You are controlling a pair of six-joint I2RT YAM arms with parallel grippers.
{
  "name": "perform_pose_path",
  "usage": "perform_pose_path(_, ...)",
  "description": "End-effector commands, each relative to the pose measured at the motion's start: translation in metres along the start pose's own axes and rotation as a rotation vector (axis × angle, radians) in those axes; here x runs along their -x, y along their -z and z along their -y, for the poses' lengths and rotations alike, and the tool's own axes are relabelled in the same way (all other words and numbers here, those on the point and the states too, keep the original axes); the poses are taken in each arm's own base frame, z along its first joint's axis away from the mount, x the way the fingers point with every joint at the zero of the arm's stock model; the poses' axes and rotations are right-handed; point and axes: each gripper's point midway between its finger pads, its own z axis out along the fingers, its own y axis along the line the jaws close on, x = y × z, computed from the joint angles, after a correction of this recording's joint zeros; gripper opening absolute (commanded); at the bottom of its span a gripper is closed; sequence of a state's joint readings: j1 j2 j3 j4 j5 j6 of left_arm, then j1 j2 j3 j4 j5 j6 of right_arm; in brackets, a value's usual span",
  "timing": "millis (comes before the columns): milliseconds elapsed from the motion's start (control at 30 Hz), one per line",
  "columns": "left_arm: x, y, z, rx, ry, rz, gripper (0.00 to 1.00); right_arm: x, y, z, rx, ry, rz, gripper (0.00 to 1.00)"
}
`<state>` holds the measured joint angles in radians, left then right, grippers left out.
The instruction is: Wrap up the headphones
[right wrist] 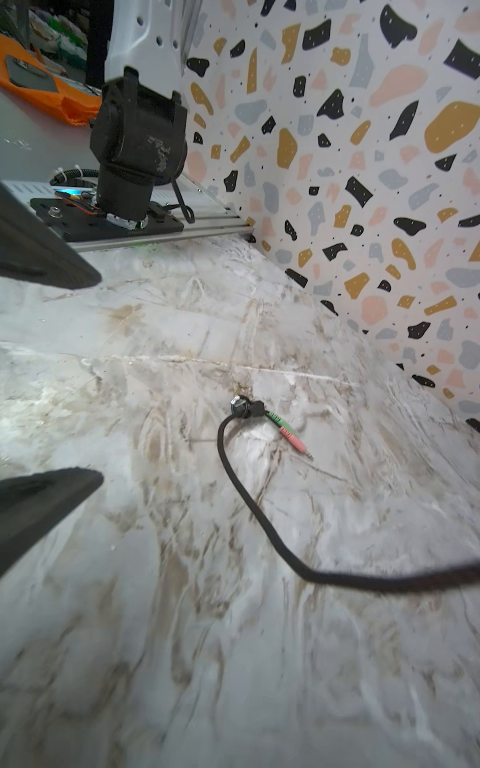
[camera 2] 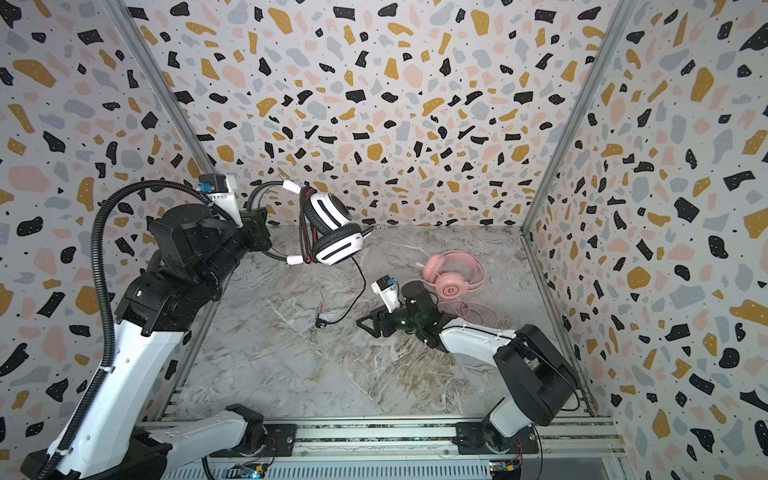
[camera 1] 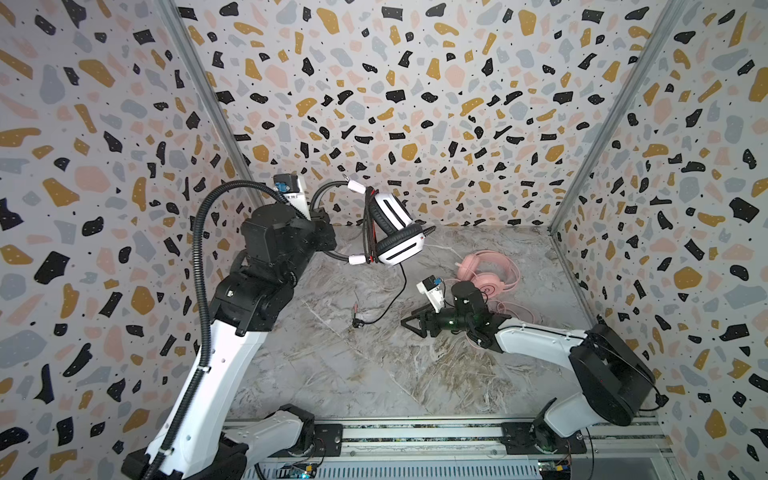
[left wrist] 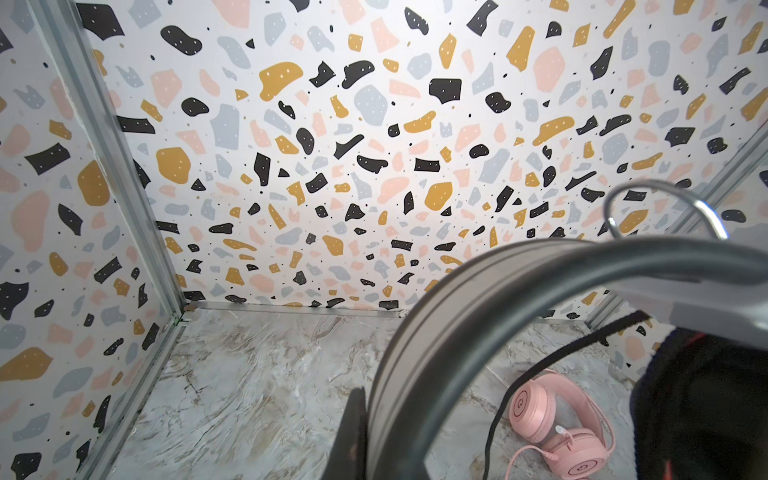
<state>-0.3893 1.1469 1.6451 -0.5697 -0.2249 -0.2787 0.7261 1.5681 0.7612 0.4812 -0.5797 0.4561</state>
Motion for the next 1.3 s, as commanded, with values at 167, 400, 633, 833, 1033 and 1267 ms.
perform_pose_path(167,0.059,0.021,0.016,-0.079,0.091,0.162,0.0,0.051,-0.034,0.01,0.04,0.028,0.19,0.72)
perform_pose_path(400,0.07,0.028,0.014,-0.071,0.095,0.193,0.0,0.047,-0.082,0.019,0.096,-0.081,0.191,0.74)
perform_pose_path(633,0.074,0.03,0.016,-0.08,0.107,0.204,0.0,0.053,-0.113,0.036,0.121,-0.155,0.266,0.73)
perform_pose_path(833,0.073,0.027,0.011,-0.056,0.108,0.204,0.0,0.064,-0.126,0.02,0.19,-0.169,0.314,0.41)
perform_pose_path(1033,0.073,0.024,-0.001,0.016,0.107,0.214,0.0,0.065,-0.108,0.023,0.176,-0.194,0.323,0.03)
perform_pose_path(1267,0.071,0.008,-0.043,0.239,0.139,0.275,0.0,0.034,-0.066,0.012,0.054,-0.147,0.205,0.0)
